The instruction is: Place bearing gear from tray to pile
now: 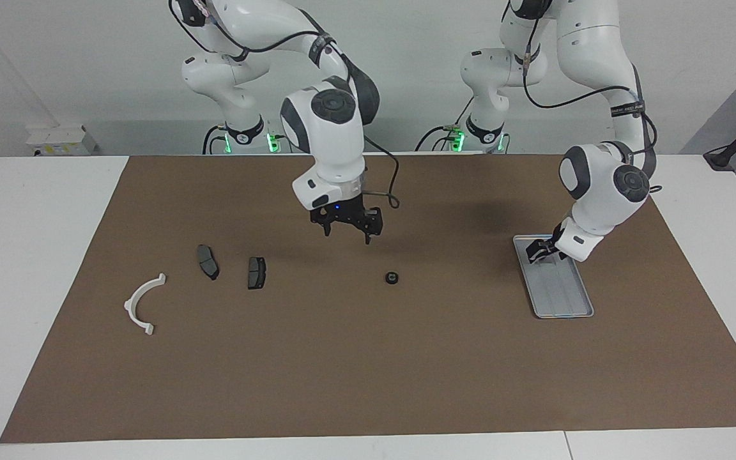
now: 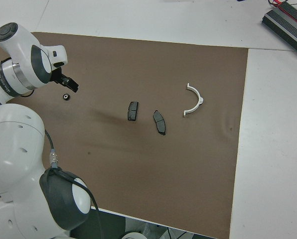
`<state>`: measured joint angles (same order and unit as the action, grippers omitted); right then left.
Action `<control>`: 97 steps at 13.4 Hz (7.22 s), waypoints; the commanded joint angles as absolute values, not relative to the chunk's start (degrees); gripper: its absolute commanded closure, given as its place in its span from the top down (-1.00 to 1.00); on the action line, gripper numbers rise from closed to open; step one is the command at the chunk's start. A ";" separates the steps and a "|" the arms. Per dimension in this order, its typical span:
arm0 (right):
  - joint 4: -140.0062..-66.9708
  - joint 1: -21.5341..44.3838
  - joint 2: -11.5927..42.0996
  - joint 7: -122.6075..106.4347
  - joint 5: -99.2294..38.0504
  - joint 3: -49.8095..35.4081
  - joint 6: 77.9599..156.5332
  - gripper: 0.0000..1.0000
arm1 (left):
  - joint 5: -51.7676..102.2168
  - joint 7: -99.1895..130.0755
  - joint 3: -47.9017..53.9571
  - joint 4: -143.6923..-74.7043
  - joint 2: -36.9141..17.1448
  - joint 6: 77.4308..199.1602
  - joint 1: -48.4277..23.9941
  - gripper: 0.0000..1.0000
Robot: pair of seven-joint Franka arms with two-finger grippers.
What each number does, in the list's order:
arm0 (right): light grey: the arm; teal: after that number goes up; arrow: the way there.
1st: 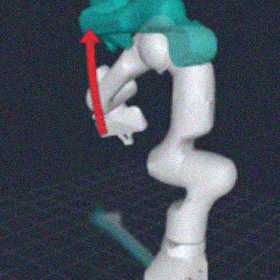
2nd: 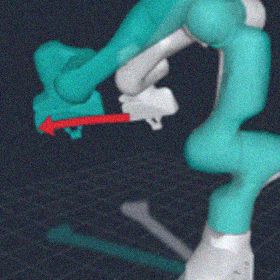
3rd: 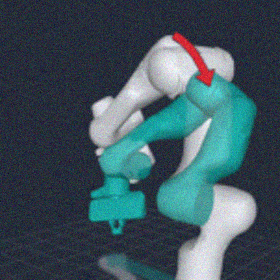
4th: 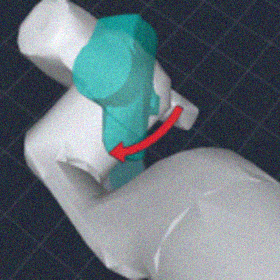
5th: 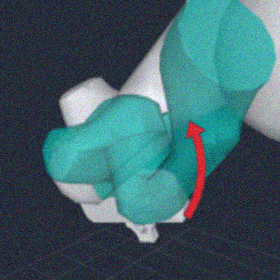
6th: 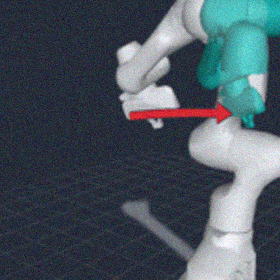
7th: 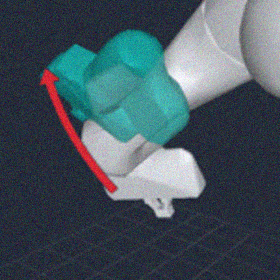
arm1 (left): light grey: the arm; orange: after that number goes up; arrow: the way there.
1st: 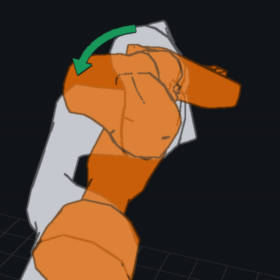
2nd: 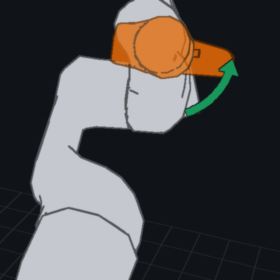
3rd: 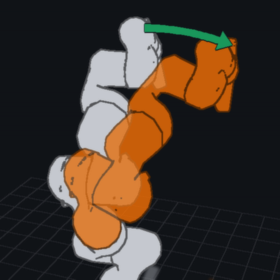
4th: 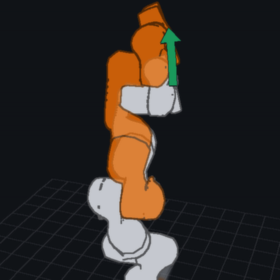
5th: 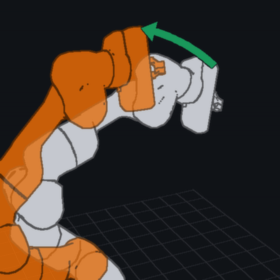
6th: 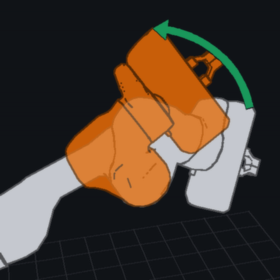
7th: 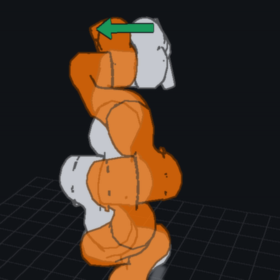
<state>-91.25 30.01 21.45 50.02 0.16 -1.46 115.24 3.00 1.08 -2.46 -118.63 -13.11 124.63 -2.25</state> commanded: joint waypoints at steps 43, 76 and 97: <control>-67.42 31.91 44.58 49.25 -0.26 -1.06 108.22 -1.00 | 2.55 5.80 -1.76 -128.23 -8.79 132.80 -1.14 -0.23; -87.45 0.96 36.92 -10.46 2.20 -0.88 132.19 0.92 | 2.72 63.72 -1.67 -90.18 -33.84 124.98 -34.54 -0.80; -76.31 35.76 36.36 62.12 0.53 -1.49 113.99 1.00 | 2.11 15.38 -2.65 -95.35 1.49 84.73 -2.04 1.00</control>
<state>-83.16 34.48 29.99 58.42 0.23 -1.74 113.78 2.65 17.79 -5.13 -92.41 -0.33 85.51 -4.20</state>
